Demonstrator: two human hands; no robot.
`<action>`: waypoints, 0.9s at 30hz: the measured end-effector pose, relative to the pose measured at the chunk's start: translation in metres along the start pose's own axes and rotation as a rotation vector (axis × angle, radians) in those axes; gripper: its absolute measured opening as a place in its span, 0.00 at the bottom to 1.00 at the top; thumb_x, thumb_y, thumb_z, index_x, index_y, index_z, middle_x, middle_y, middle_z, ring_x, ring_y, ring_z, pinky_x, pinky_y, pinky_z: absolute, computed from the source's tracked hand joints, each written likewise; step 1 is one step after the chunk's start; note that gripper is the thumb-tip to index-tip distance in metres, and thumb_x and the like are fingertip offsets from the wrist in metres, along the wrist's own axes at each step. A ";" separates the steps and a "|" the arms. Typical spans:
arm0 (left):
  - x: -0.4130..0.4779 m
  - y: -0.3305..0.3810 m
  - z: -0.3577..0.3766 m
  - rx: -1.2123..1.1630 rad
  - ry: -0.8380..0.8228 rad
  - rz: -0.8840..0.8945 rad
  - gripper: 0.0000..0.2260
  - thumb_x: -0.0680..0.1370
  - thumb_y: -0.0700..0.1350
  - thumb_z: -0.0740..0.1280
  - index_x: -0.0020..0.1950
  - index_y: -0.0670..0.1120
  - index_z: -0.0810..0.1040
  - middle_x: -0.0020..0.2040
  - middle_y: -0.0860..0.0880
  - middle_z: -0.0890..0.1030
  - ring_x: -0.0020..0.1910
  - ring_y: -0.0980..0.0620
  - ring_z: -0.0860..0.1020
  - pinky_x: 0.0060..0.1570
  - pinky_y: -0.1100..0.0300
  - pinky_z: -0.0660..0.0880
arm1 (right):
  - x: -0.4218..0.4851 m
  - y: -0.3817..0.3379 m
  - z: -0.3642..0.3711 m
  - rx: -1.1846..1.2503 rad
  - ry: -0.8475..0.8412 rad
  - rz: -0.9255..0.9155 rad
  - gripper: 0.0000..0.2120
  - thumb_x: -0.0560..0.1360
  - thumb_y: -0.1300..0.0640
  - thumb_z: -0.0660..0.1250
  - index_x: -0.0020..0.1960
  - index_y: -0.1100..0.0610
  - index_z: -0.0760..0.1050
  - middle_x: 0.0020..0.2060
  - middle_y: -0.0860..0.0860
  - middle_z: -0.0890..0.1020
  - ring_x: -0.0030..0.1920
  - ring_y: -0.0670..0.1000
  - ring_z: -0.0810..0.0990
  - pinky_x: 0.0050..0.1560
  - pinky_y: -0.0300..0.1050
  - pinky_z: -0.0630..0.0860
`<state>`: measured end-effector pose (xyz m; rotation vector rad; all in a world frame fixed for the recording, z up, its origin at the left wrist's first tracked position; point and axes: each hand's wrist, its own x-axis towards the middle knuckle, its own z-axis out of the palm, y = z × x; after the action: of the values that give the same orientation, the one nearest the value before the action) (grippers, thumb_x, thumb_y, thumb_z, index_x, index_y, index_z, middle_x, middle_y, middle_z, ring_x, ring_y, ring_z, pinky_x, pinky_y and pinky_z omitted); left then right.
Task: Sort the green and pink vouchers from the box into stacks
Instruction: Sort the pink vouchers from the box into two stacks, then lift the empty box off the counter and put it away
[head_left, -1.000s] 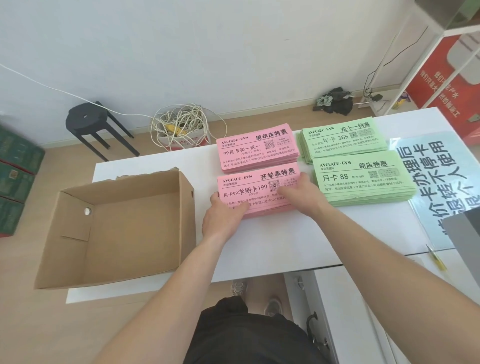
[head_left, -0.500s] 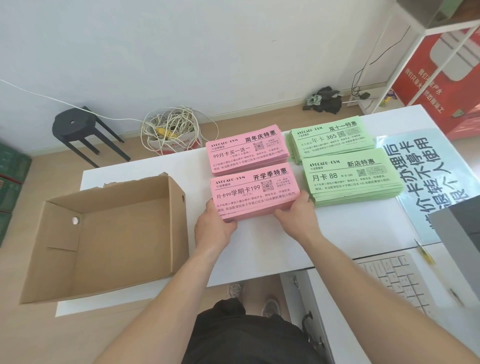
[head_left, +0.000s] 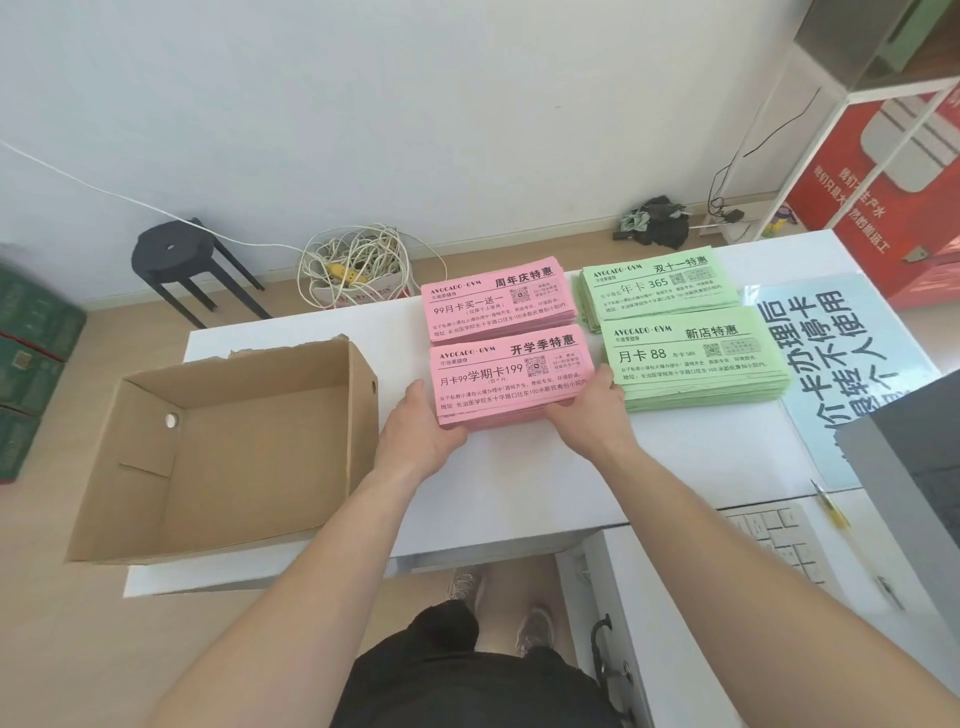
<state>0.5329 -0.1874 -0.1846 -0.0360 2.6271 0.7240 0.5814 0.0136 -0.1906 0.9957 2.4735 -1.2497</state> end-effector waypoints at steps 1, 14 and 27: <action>-0.003 0.003 -0.004 0.035 0.018 0.022 0.29 0.75 0.48 0.72 0.72 0.43 0.66 0.66 0.44 0.76 0.63 0.42 0.76 0.50 0.56 0.70 | -0.003 -0.002 -0.001 -0.024 0.000 -0.013 0.33 0.74 0.57 0.70 0.71 0.65 0.57 0.64 0.63 0.68 0.63 0.62 0.70 0.56 0.52 0.73; -0.062 -0.009 -0.059 0.273 0.135 0.320 0.37 0.76 0.59 0.69 0.80 0.47 0.59 0.81 0.45 0.58 0.79 0.45 0.57 0.73 0.48 0.62 | -0.089 -0.043 -0.016 -0.415 0.086 -0.161 0.40 0.74 0.48 0.70 0.76 0.63 0.54 0.71 0.62 0.64 0.69 0.66 0.68 0.67 0.59 0.69; -0.106 -0.216 -0.177 0.371 0.276 0.234 0.35 0.78 0.58 0.65 0.80 0.43 0.61 0.81 0.43 0.61 0.79 0.41 0.59 0.77 0.49 0.58 | -0.203 -0.110 0.105 -0.429 0.078 -0.271 0.32 0.76 0.50 0.66 0.74 0.62 0.59 0.68 0.62 0.67 0.65 0.66 0.71 0.60 0.57 0.72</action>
<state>0.5905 -0.4705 -0.1095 0.3035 3.0243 0.3070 0.6510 -0.2110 -0.0943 0.6257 2.8364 -0.6935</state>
